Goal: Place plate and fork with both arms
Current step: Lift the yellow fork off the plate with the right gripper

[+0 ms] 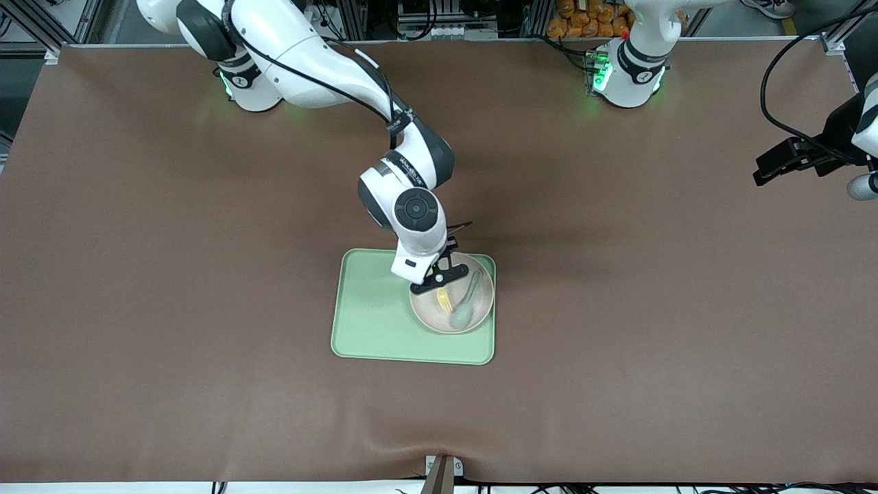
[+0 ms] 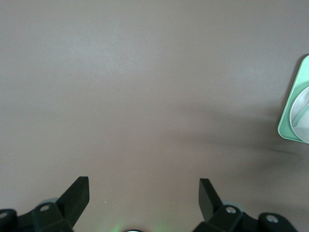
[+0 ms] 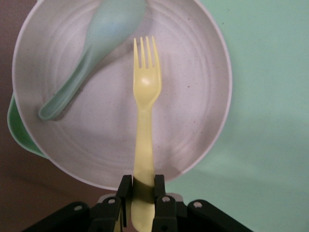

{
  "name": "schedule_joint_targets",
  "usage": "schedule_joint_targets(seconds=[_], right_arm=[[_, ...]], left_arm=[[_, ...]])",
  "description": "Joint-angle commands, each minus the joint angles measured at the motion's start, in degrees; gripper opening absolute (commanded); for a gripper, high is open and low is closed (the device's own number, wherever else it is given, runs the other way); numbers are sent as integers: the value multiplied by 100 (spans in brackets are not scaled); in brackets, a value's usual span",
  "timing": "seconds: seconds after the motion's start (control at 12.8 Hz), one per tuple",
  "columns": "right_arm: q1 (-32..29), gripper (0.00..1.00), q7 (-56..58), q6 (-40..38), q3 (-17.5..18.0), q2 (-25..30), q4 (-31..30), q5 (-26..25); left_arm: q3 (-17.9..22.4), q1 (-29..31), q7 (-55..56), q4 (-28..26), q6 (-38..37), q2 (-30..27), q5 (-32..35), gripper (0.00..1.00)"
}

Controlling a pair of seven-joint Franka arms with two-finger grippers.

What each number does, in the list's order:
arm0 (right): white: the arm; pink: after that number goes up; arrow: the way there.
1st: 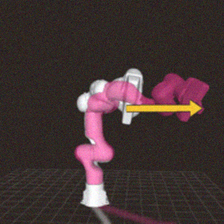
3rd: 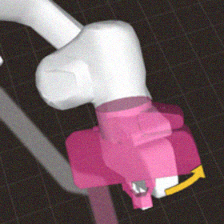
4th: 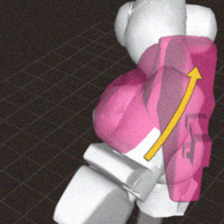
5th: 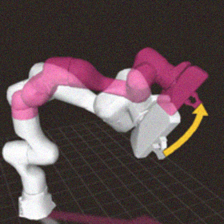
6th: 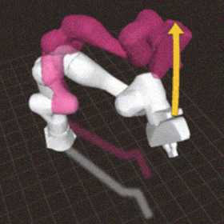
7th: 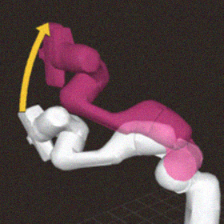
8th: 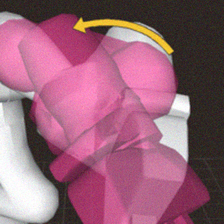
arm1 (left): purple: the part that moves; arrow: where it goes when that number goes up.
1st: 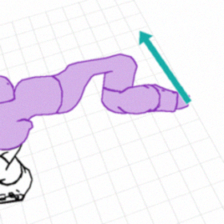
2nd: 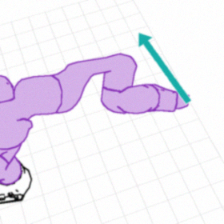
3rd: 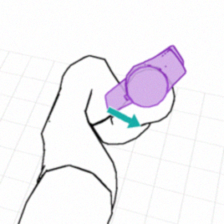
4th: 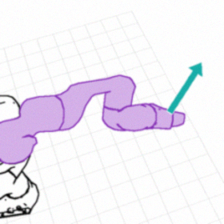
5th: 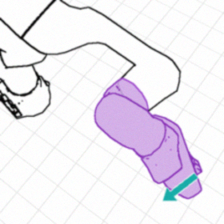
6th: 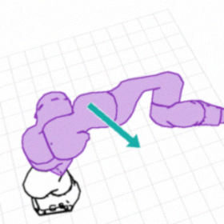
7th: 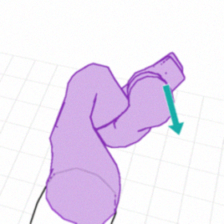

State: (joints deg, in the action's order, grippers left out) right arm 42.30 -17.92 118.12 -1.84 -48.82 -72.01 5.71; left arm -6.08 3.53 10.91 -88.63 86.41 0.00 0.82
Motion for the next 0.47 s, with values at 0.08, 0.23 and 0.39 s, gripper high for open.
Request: schedule_joint_targets(seconds=[0.08, 0.23, 0.39], right_arm=[[-177, 0, -464, -219, -106, 434, -68, 71], [-423, 0, -510, -228, -124, 566, -181, 71], [-634, 0, -667, -219, -141, 637, -357, 71]], left_arm=[[-34, 7, -45, -31, -37, -44, 129, 100], [-34, 7, -36, -31, -28, -44, 129, 100], [-34, 7, -36, -31, -28, -44, 129, 100]])
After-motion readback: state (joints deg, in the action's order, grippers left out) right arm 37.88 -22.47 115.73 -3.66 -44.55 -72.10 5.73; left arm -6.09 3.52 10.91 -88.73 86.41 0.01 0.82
